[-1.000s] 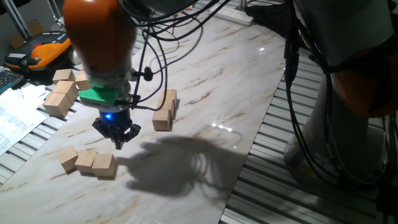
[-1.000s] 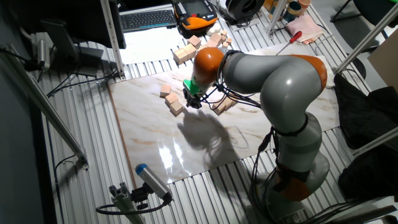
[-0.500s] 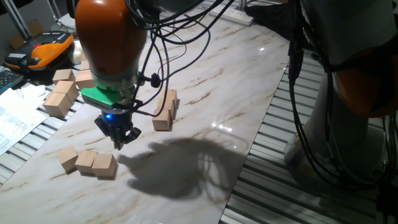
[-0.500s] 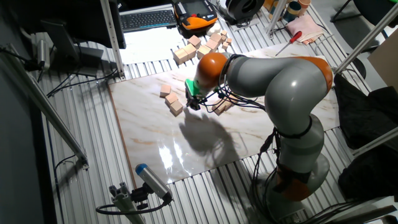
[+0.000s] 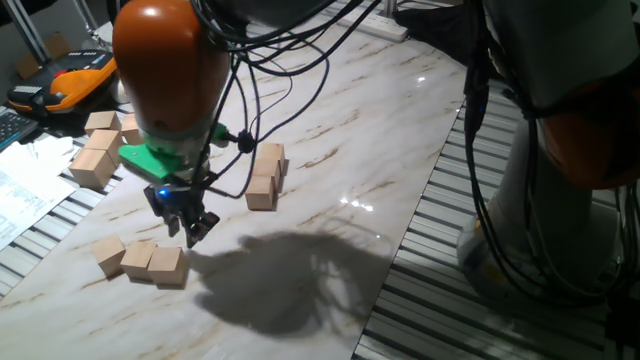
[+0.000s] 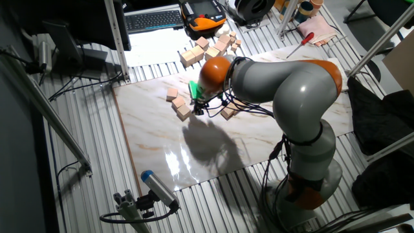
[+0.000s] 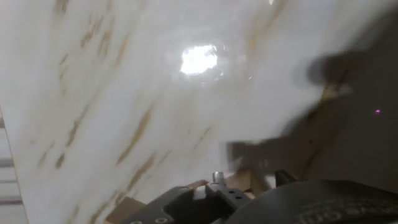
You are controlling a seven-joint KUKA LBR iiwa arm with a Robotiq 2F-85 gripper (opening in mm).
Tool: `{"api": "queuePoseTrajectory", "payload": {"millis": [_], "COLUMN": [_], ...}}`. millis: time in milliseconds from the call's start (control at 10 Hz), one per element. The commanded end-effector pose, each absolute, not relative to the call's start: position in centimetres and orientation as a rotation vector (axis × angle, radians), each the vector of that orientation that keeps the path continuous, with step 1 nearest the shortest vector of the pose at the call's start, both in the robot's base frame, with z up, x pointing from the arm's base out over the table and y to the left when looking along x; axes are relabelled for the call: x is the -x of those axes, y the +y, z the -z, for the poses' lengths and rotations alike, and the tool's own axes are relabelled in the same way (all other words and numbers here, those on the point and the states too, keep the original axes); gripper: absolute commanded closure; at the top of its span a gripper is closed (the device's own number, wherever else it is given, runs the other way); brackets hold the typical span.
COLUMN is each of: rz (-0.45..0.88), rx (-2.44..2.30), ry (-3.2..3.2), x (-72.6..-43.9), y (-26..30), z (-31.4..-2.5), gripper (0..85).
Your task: Stack the blocks into a pyramid shape
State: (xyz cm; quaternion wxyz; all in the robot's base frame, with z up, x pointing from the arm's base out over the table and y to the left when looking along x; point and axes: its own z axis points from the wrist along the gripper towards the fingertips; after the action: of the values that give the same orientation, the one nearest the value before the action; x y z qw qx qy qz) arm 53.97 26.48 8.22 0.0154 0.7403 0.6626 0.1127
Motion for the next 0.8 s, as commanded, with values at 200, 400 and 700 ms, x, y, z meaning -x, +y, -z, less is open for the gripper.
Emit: {"api": "queuePoseTrajectory", "payload": {"millis": [200,400,700], "rz": [-0.33,-0.285,-0.254], "rx": [-2.457,-2.477,-2.48], "ry": [1.845,1.825,1.821], "x": [-54.8,-55.4,-55.7], "y": [26.9,27.5,27.6], "z": [-7.9,-7.8,-7.9], "gripper": [17.0,17.0,17.0]}}
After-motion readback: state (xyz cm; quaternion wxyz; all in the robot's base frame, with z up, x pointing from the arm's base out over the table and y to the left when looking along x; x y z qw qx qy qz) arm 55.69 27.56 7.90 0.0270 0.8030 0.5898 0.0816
